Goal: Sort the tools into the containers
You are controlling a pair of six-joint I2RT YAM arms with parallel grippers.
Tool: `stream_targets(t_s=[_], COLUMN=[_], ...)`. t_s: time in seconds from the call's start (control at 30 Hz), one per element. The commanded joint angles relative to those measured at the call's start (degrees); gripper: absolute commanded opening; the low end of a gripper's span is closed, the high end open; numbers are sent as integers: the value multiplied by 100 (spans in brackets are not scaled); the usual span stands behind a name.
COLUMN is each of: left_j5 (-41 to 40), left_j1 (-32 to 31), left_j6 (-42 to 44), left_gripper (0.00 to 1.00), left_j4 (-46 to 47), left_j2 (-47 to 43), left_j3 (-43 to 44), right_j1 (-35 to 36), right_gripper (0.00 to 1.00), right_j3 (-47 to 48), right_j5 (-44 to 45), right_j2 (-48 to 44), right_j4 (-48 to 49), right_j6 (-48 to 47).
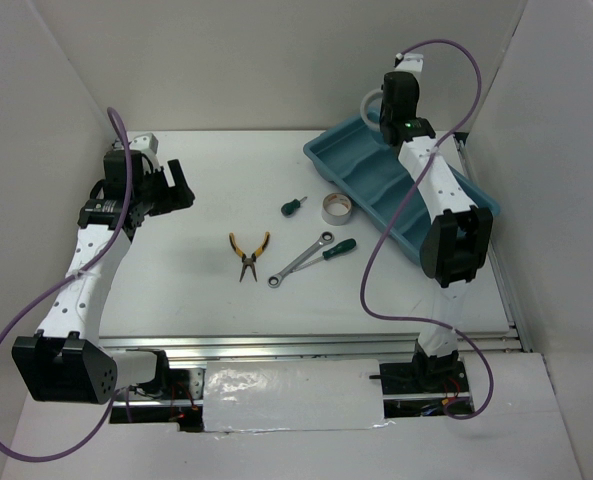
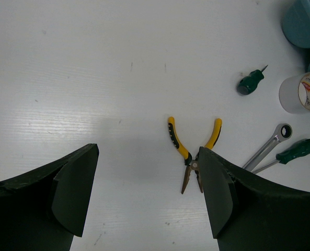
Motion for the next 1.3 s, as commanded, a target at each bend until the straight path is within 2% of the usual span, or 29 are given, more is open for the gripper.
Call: stream_targets(t_s=[0.0, 0.17, 0.27, 0.43, 0.6, 0.7, 0.73, 0.77, 0.83, 1.0, 1.07, 1.1, 1.17, 1.27], left_j5=[220, 255, 273, 255, 326, 334, 334, 343, 378, 869, 1089, 1403, 1407, 846], left_j1=[44, 71, 88, 88, 229, 212, 211, 203, 185, 185, 150, -94, -385, -1184], left_j6=[-47, -152, -179, -187, -205, -205, -196, -179, -144, 137, 434, 576, 849, 798], left_gripper=[90, 90, 90, 90, 90, 90, 91, 91, 91, 90, 88, 85, 80, 69], left_j4=[343, 431, 413, 361, 396, 396, 387, 378, 413, 483, 580, 641, 756, 914], left_j2=[30, 30, 39, 135, 135, 170, 188, 188, 179, 188, 171, 179, 258, 635], left_j3=[-27, -194, -265, -265, -300, -265, -256, -230, -247, -212, -186, -186, -142, 51], right_j1=[102, 119, 198, 155, 40, 14, 5, -12, -4, 49, 49, 40, 14, -65], right_gripper=[0, 0, 2, 2, 12, 41, 55, 82, 100, 100, 98, 95, 92, 85], right_j3=[364, 522, 759, 1191, 1077, 892, 866, 831, 848, 953, 927, 883, 559, -21], right_j5=[243, 700, 1094, 1360, 1272, 1141, 1097, 1044, 764, 543, 368, 210, -352, -1108], right_j2=[631, 1510, 2089, 2715, 2777, 2698, 2646, 2602, 2435, 1970, 1427, 1197, 366, -689], right_j4=[2241, 3737, 4257, 4391, 4356, 4418, 4374, 4269, 3858, 3311, 2759, 2461, 1757, 834], right_j6=[-982, -2161, -3214, -3754, -3789, -3851, -3833, -3746, -3536, -3079, -2465, -2175, -1427, -592])
